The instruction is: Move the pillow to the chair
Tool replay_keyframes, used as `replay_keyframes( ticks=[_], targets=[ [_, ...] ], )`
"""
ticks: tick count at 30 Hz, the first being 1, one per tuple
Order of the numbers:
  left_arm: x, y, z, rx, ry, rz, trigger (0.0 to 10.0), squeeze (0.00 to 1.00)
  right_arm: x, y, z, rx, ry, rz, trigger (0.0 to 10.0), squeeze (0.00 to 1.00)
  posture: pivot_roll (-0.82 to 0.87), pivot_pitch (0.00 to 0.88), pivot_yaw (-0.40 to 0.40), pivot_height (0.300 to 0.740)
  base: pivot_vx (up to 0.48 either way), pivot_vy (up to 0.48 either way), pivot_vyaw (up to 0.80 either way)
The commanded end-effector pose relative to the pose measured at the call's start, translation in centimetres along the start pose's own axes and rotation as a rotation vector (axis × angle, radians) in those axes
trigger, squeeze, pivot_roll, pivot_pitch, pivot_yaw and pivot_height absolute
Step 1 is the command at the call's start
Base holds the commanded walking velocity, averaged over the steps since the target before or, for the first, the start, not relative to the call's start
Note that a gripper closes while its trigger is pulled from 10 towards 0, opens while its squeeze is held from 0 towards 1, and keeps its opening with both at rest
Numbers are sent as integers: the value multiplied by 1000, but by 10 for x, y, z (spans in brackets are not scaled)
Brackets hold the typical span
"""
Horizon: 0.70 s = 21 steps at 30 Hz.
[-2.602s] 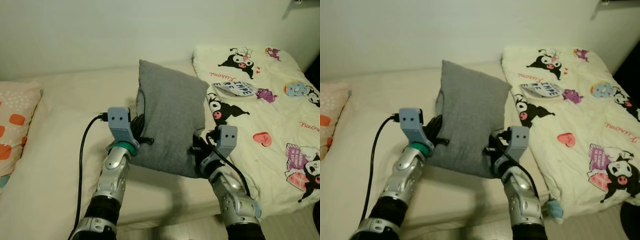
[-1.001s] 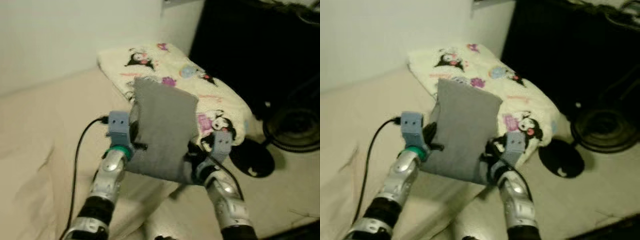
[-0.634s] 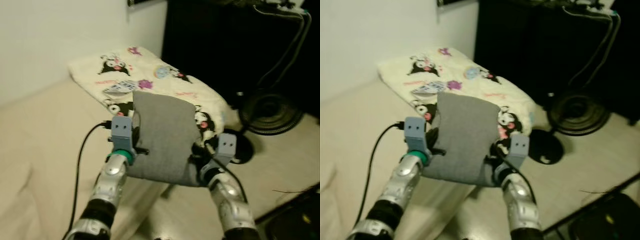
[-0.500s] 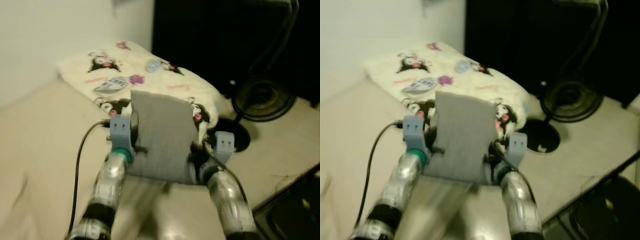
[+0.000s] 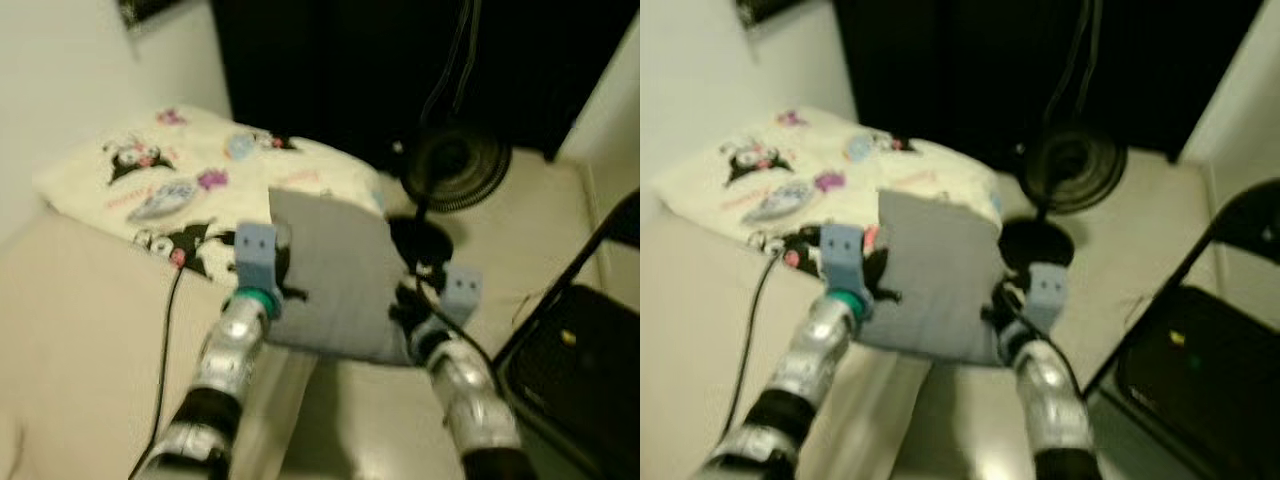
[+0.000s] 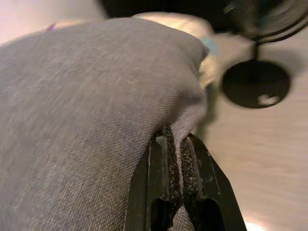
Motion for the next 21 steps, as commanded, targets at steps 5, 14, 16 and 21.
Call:
replay_keyframes(
  ticks=[5,14,16,21],
  targets=[
    [-6,-2,-7,-5,-21,18,10000,0,-4,2,4,22,-6,-1,10000,0,-31,0,119,740,0,0,-800],
    [19,-2,-5,16,0,-84,10000,0,-8,3,8,36,-10,12,10000,0,-37,0,122,740,0,0,-800],
    [20,-3,-7,19,-1,-87,10000,0,-8,2,8,39,-9,9,10000,0,-46,0,126,740,0,0,-800],
    [18,-5,-6,29,-4,-85,10000,0,-8,-1,8,41,-18,16,10000,0,-48,0,113,740,0,0,-800]
  ],
)
Point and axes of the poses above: a point about 5 cm out from each wrist's last joint towards the gripper, its own y axis pointing out of the wrist towards the gripper, its own z axis along the axis of the wrist's last joint, x = y × z, the point moved 4 cm from there along y, pointing out of the wrist towards the gripper, and after that the axes turned 14 degrees about -y, right-handed, at the moved point
